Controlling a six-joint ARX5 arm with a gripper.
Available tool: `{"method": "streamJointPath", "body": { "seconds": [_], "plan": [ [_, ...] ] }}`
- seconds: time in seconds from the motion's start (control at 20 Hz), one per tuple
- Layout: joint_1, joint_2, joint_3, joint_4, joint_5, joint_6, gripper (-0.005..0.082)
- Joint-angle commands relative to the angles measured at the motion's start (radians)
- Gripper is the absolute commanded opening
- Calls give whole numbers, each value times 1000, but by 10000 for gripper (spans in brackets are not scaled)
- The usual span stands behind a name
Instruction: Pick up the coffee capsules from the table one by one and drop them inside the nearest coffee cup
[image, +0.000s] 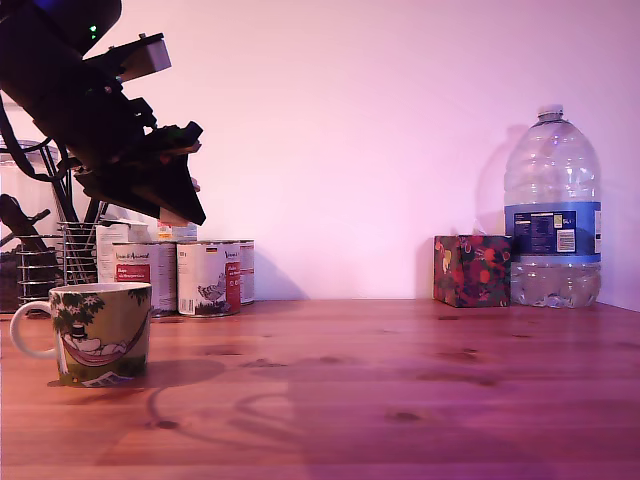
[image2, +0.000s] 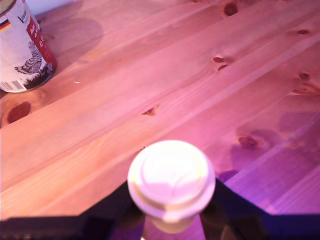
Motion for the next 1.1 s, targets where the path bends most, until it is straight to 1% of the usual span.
{"method": "streamJointPath", "body": {
  "seconds": [0.0, 0.05, 0.45, 0.65, 0.95, 1.05],
  "plan": [
    [3, -3, -10, -5, -4, -8, 217],
    [3, -4, -10, -8, -16, -8, 217],
    [19, -76, -19, -86, -52, -8, 217],
    [41, -154, -97, -76, -60, -27, 217],
    [102, -284, -234, -74, -71, -32, 217],
    [118, -331, -280, -73, -71, -54, 217]
  ]
}}
